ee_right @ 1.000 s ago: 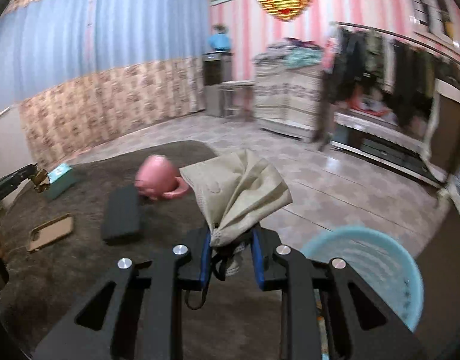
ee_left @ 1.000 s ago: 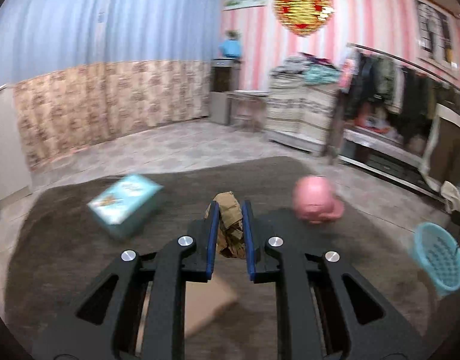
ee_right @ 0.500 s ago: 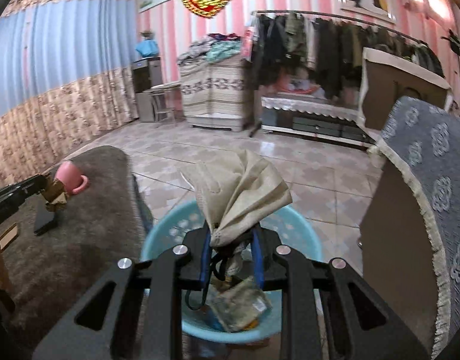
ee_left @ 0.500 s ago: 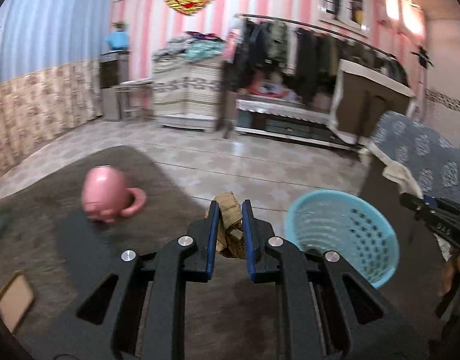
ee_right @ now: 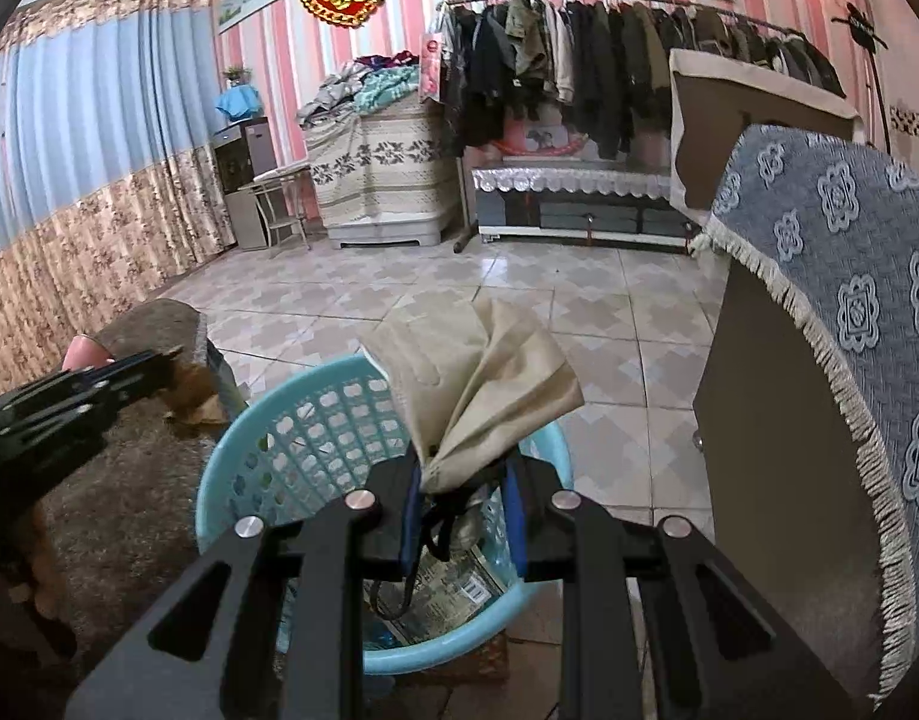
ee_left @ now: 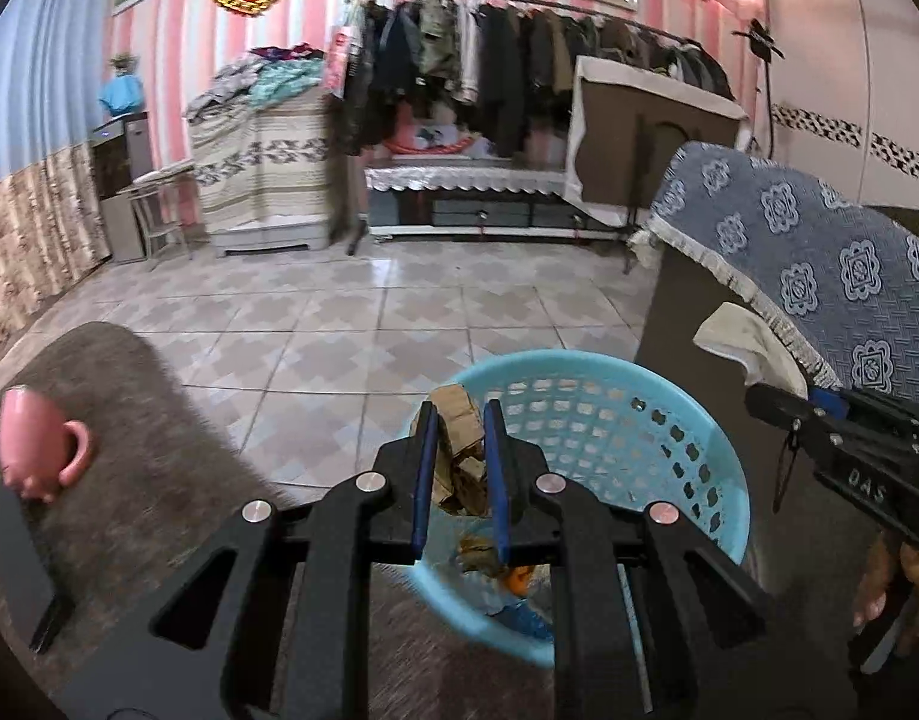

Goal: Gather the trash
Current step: 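Open the left tool to drop the paper while the right tool releases the bag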

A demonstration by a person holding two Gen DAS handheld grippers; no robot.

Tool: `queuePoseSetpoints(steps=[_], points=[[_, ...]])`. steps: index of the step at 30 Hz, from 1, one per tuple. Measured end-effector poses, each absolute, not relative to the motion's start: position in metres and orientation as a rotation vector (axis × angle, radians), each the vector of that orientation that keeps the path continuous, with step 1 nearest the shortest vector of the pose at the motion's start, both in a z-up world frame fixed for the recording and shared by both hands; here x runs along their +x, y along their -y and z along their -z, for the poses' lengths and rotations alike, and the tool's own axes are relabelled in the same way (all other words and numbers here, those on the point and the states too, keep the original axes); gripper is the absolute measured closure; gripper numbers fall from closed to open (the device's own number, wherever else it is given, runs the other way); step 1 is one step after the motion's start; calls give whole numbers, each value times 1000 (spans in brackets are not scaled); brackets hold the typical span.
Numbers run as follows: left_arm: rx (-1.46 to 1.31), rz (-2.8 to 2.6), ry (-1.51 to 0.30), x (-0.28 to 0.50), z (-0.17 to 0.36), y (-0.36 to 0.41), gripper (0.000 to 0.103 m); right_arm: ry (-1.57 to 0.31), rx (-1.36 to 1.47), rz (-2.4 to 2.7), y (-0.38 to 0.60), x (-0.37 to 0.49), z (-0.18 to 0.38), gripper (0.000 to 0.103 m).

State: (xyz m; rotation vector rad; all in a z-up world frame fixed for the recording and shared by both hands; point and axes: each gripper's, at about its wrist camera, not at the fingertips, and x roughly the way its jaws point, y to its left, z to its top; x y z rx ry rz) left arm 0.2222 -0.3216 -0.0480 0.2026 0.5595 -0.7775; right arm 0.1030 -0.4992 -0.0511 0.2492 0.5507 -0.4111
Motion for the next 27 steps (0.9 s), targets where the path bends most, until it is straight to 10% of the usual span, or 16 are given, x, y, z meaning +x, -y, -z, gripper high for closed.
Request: queuePoseSetpoints(steps=[5,9,18,27], points=[[218,815,-581,232,57,347,86,-559,260,423,507,100,56,80],[216,780,-585,241,60,346,47,-566,272,436,509,100,59,80],[127,640,-551,265,43,298,10,-578,272,420,501,122,72,80],[143,515,-475,250,19,243,5,-635,260,393,485,175,89,64]])
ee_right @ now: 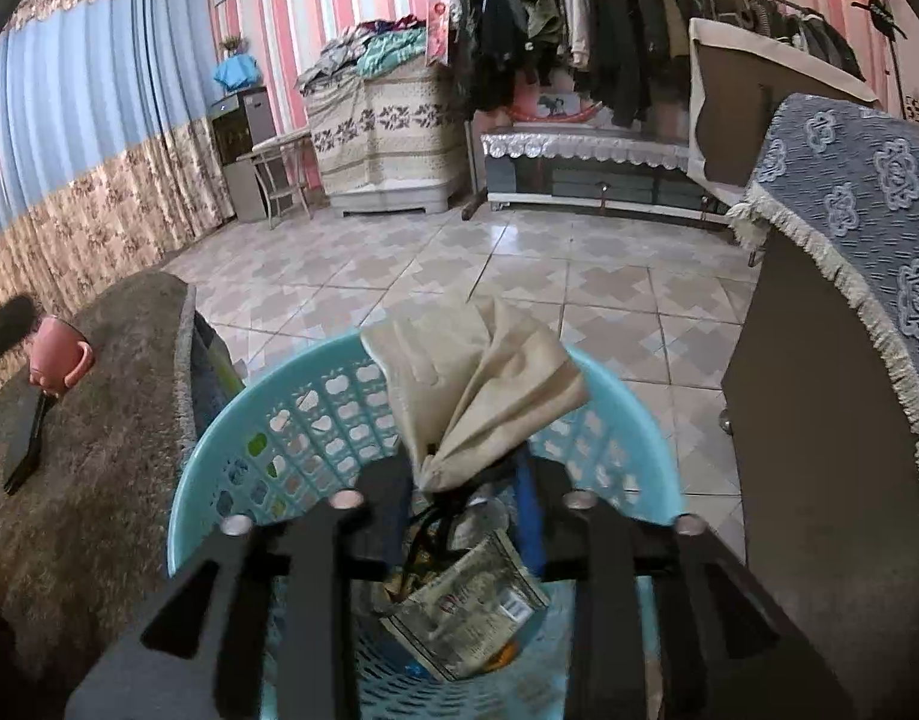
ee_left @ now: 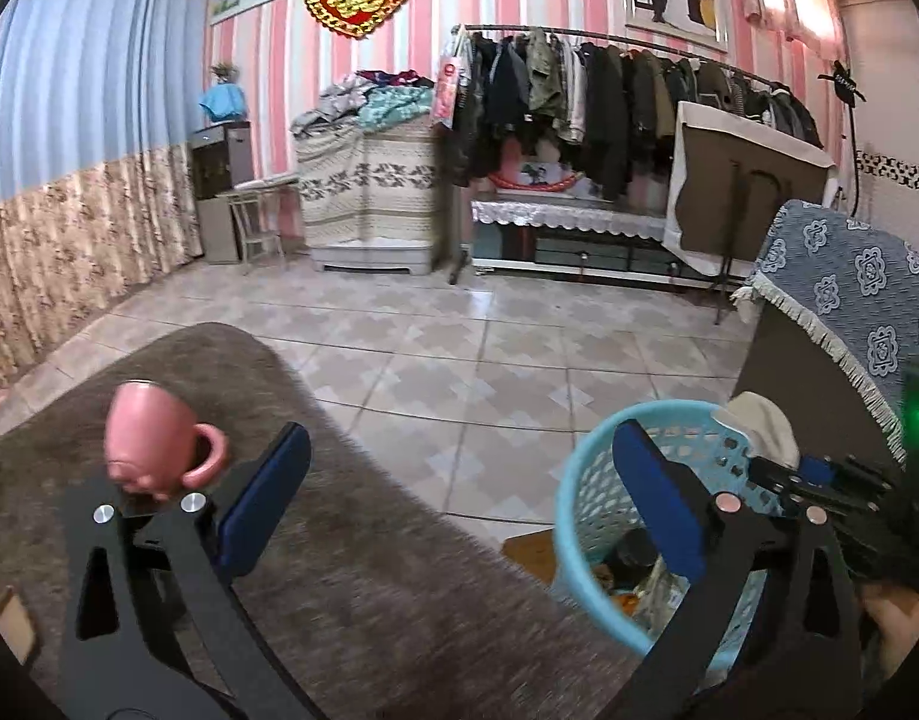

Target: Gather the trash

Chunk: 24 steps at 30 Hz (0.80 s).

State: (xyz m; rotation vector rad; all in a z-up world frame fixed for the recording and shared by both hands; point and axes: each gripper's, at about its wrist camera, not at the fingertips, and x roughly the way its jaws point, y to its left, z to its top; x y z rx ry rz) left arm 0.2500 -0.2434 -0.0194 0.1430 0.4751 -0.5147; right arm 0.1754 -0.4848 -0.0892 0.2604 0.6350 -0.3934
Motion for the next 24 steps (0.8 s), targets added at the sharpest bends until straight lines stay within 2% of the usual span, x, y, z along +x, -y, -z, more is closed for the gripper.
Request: queuePoseSetpoints(steps=[2,3,4,6,7,9,11,13,24], points=[[147,489,-473,246,15,232,5,-664,265,386,483,184,94,48],[146,471,-467,242,11,224,5,-666,262,393,482,185,94,35],[147,462,-463,240,9,218,5,-665,257,401,481,186,93,26],[143,437,-458,232,3,202,5,-654,241,413,475,185,85,22],[136,427,-460,229,1,195,5,-646,238,414,473,182,82,16],[117,408,-465,223,-3,181,5,-619,236,413,468,176,72,10],[95,385,-461,214,-8,165,5,-598,234,401,460,168,62,10],[86,366,-451,205,-11,154,5,-587,219,401,452,160,54,5],[24,260,-424,148,-14,89,5,-519,165,302,388,107,19,4]])
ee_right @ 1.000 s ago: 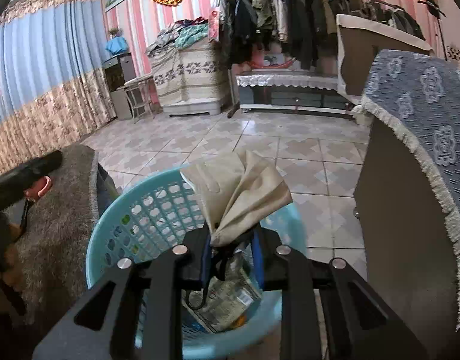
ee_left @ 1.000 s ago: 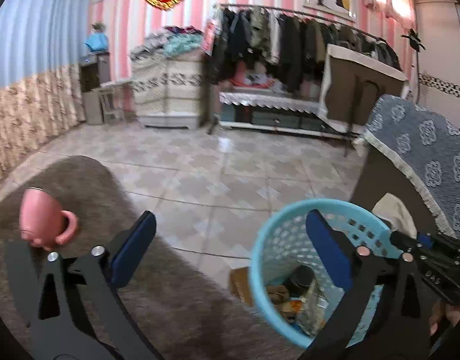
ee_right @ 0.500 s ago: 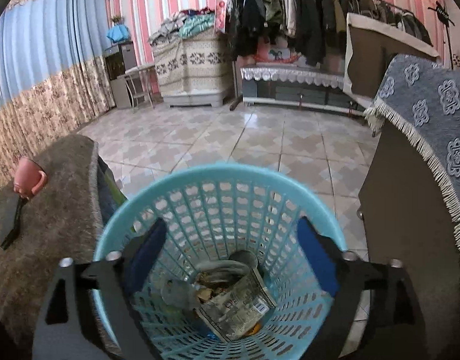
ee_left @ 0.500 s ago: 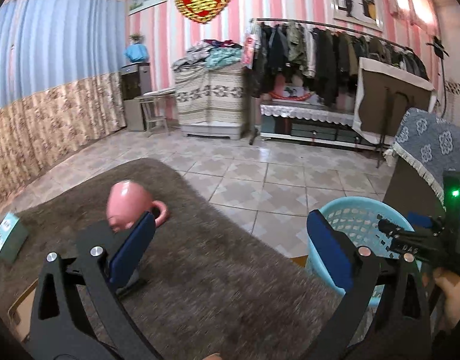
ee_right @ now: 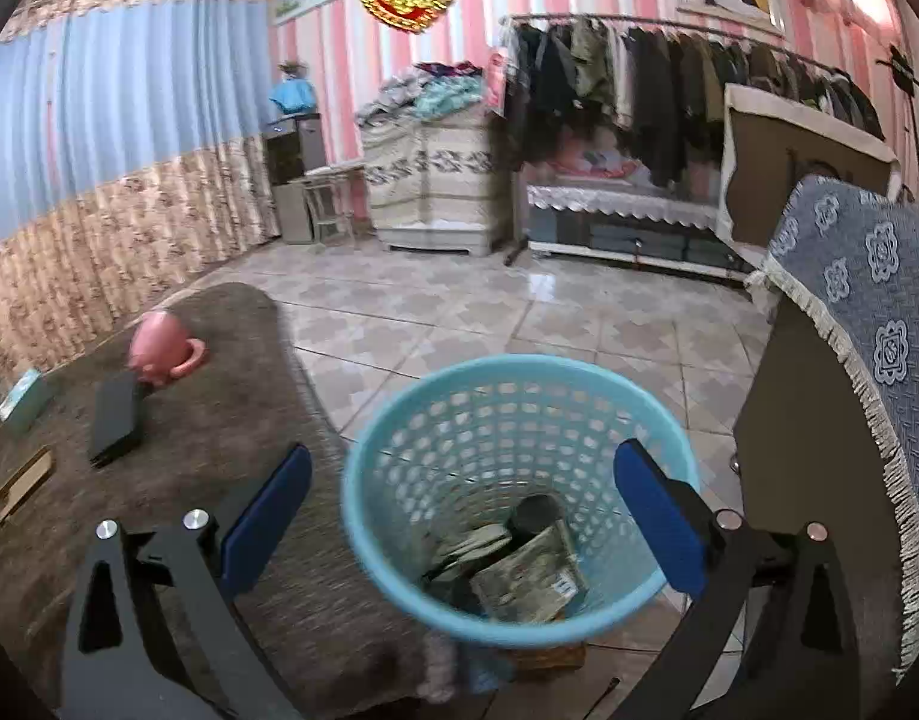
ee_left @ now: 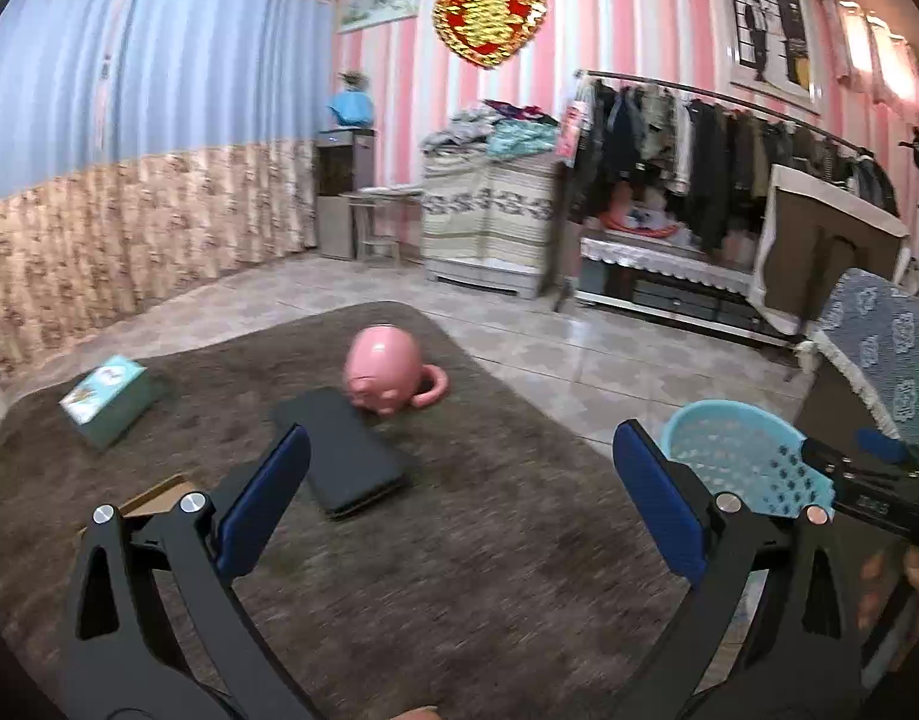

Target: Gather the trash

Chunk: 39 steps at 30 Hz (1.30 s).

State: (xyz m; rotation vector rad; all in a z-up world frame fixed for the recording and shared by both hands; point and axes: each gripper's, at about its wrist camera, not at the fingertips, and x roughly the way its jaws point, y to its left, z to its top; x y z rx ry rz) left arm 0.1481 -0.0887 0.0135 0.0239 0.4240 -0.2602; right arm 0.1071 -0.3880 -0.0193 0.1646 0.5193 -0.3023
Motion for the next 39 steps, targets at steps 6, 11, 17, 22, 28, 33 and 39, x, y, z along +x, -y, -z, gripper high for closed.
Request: queuePoseSetpoints(steps=[6,11,17,22,28,33,39], points=[[-15,197,-426,121,-8,55,5,-510,118,230,346,86,18,4],[3,150,-427,98,1,39,5,-489,105,190,318,69,18,4],[-7,124,-426,78,11,24,5,-471,65,154,288,53,22,4],[-13,124,-398,62,10,21,5,-436,46,155,277,36,17,4],[-24,135,-356,46,1,20,5,-399,55,142,273,24,4,4],[-36,143,-342,40,-4,19,5,-384,42,138,269,19,-1,4],[-39,140,-342,38,-5,17,5,-383,40,129,265,18,-1,4]])
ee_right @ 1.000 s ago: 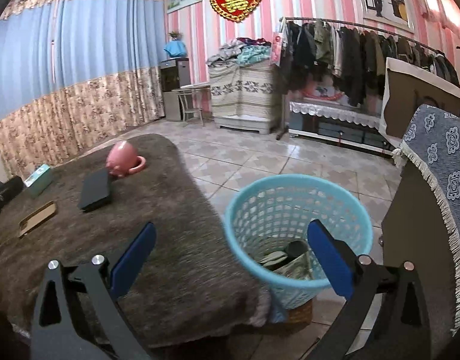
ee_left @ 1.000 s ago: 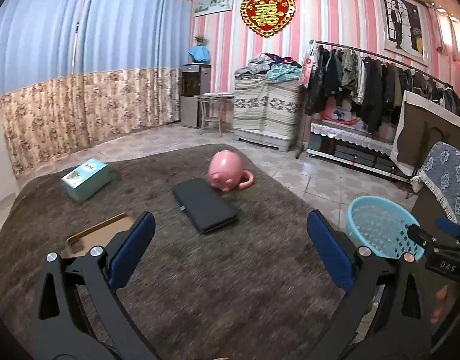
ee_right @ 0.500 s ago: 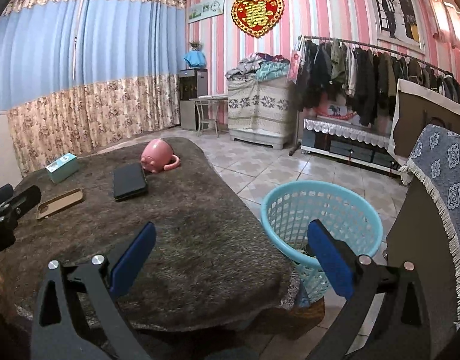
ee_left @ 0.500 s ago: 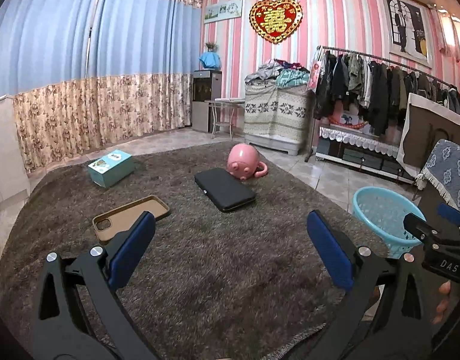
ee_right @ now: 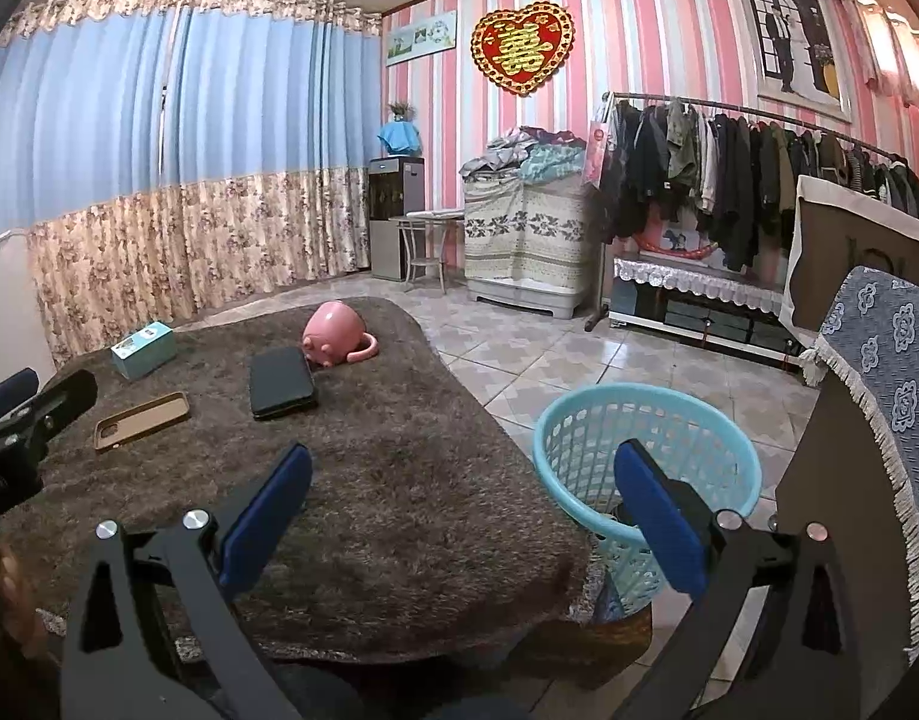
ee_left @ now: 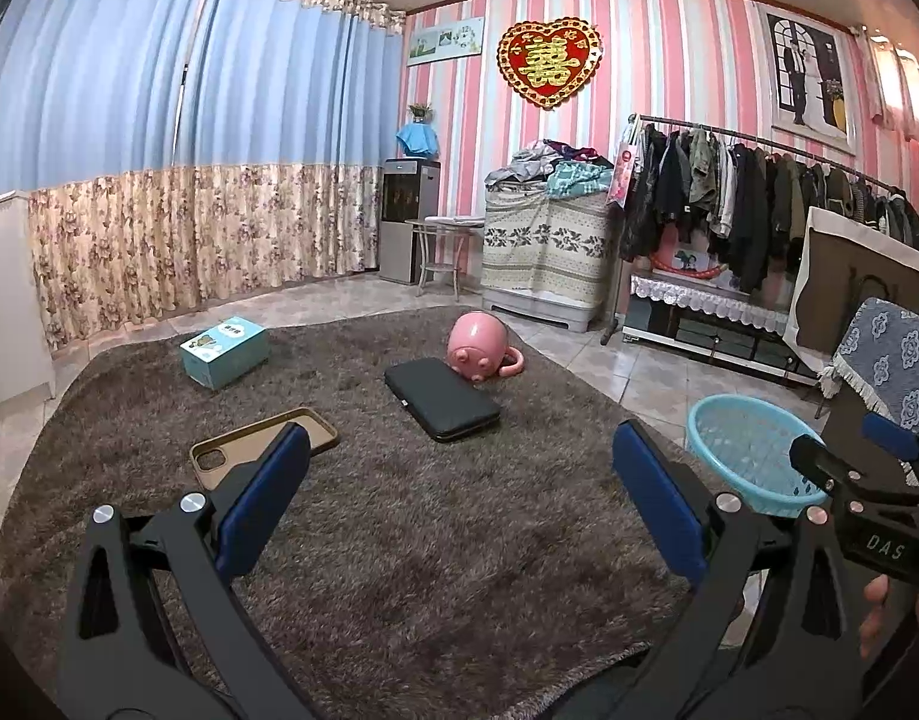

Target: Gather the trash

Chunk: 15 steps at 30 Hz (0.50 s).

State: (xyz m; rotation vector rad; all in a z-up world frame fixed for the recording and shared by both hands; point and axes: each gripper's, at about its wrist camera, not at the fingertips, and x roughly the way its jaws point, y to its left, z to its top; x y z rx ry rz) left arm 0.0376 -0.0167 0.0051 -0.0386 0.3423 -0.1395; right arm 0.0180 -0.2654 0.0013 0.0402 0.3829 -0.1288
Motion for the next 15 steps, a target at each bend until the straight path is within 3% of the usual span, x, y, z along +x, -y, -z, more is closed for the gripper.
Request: queuePoseSetpoints(steps=[15], points=[[-34,133,-334,35,-5,13,5,-373,39,119,263,17,-1,4]])
